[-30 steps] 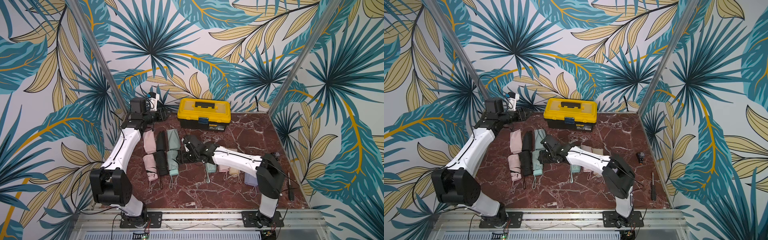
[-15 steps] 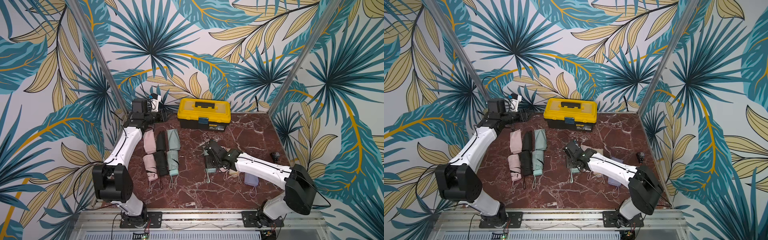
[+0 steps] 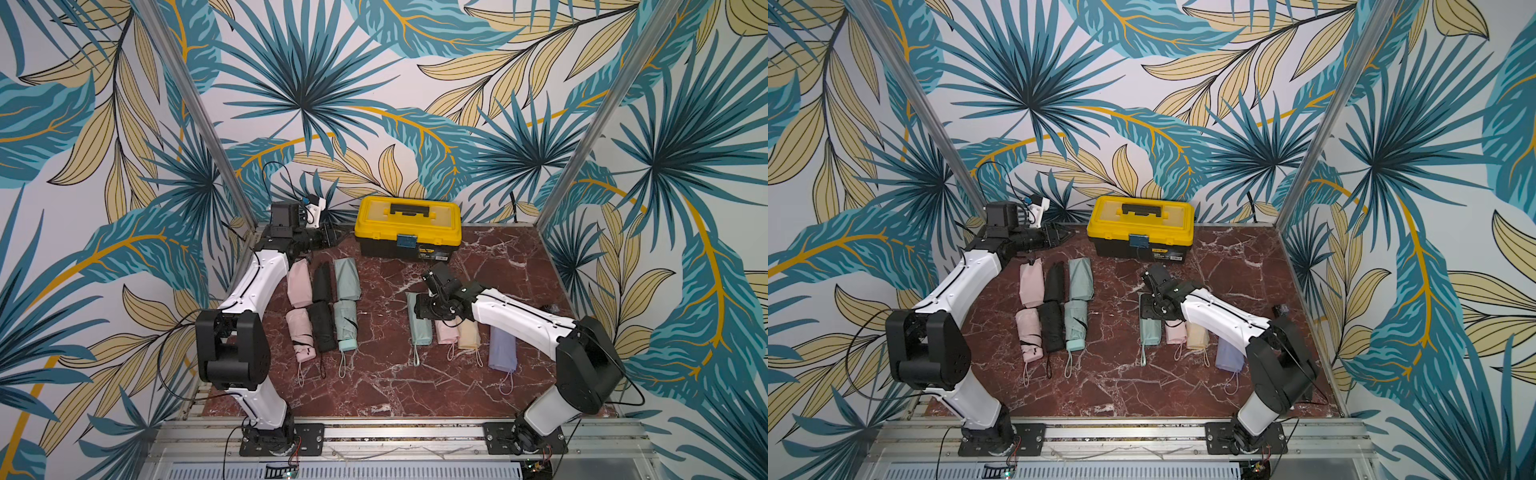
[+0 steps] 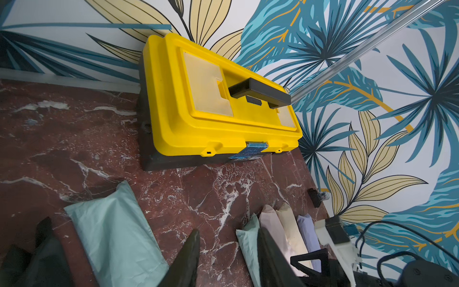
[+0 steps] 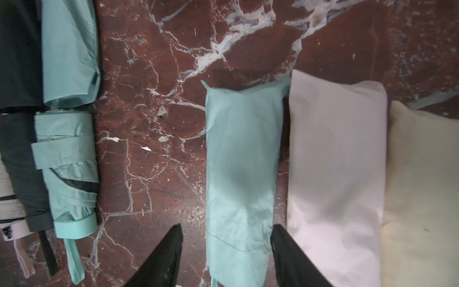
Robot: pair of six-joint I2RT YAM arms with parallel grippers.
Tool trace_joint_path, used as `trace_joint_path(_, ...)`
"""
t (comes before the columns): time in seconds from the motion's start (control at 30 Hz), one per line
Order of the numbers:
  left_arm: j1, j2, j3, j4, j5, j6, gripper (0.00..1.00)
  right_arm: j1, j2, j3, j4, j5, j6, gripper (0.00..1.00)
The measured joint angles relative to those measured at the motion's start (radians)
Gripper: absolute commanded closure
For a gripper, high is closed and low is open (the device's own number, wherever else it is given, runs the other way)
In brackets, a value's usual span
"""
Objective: Take umbrellas out of sleeves
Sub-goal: Move the umbrella to the center of the board.
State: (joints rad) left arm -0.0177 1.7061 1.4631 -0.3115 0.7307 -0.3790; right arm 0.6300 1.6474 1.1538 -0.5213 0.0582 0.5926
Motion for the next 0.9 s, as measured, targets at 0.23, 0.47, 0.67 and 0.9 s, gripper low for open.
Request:
trace_joint_path(0.23,0.004,0.001,0.002,0.0,0.017,-0.014,0.6,0.0,0.087,-0.011,0.003,-0.006,-0.005,0.42)
trace_joint_path(0.47,0.004,0.001,0.002,0.0,0.02,-0.015,0.6,0.023,0.158,0.021,0.001,0.011,-0.041,0.57)
trace_joint_path(0.67,0.004,0.001,0.002,0.001,0.026,-0.015,0.6,0.112,0.221,0.106,-0.026,0.101,-0.096,0.57)
trace_joint_path(0.9,0.006,0.001,0.002,0.0,0.034,-0.016,0.6,0.215,0.241,0.127,-0.038,0.174,-0.15,0.58)
